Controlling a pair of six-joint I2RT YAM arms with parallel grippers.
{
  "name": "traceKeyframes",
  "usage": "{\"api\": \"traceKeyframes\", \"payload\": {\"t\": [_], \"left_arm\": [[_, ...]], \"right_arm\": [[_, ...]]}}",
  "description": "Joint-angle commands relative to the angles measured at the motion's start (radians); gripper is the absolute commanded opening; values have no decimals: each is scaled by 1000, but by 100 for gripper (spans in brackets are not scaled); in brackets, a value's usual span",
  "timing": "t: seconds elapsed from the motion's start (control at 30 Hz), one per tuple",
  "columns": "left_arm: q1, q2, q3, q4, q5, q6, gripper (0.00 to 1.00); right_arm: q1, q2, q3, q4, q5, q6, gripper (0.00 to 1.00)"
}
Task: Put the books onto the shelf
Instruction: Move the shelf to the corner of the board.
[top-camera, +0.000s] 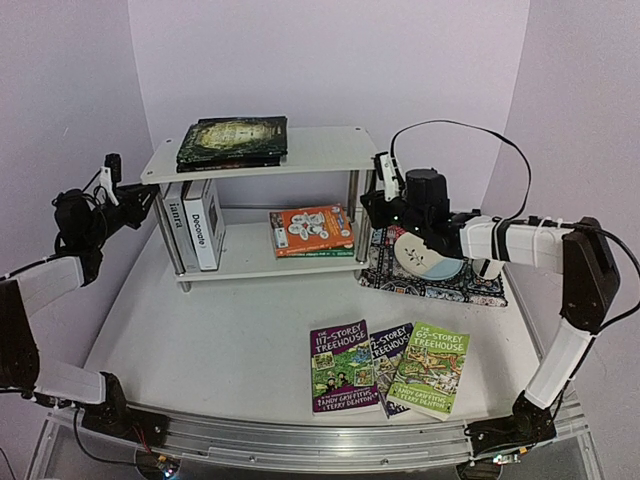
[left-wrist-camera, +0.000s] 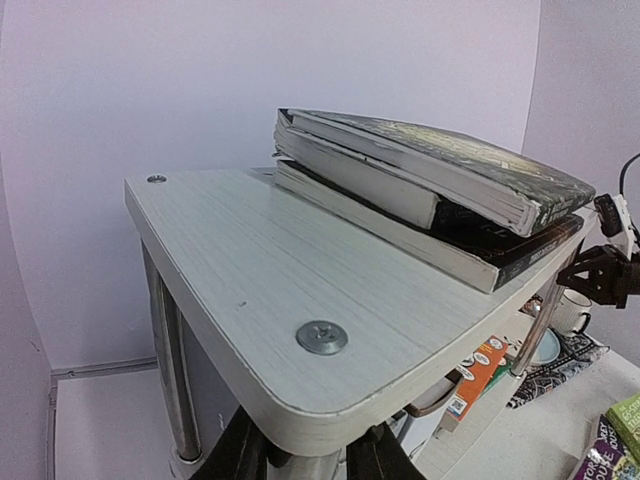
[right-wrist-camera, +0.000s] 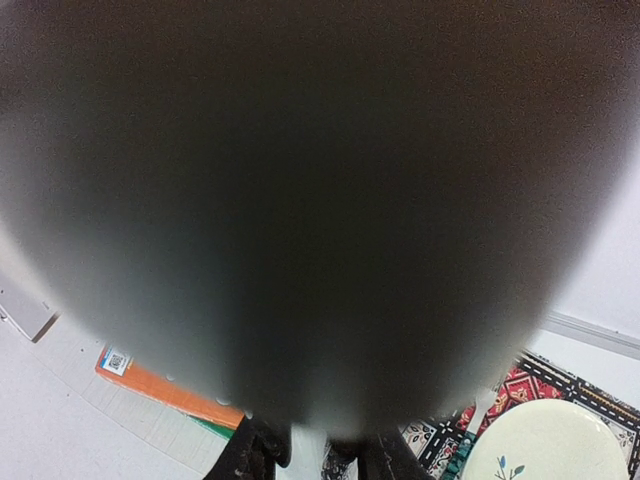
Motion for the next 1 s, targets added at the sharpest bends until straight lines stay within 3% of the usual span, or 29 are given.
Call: {"api": "traceKeyframes", "payload": {"t": [0.0, 0.03, 0.2, 0.33, 0.43, 0.53, 0.8, 0.97], "left_arm": [[-1, -115, 13, 135, -24, -108, 12], [-1, -122, 7, 132, -29, -107, 18], [-1, -157, -35, 119, -110, -181, 54], [-1, -183, -70, 104, -140, -219, 76], [-1, -224, -97, 90, -137, -228, 89], [-1, -266, -125, 72, -154, -262, 94], [-1, -418, -203, -107, -144, -301, 95], [-2, -534, -288, -164, -122, -455, 94]], "right_arm": [[47, -79, 0, 49, -59, 30, 23], [47, -80, 0, 49, -56, 32, 27], [48, -73, -3, 42, 2, 40, 78], [47, -83, -14, 37, 42, 48, 98], [47, -101, -23, 17, 46, 51, 98], [47, -130, -44, -11, 48, 51, 98], [47, -223, -141, -53, 46, 77, 98], [47, -263, -190, -83, 47, 111, 98]]}}
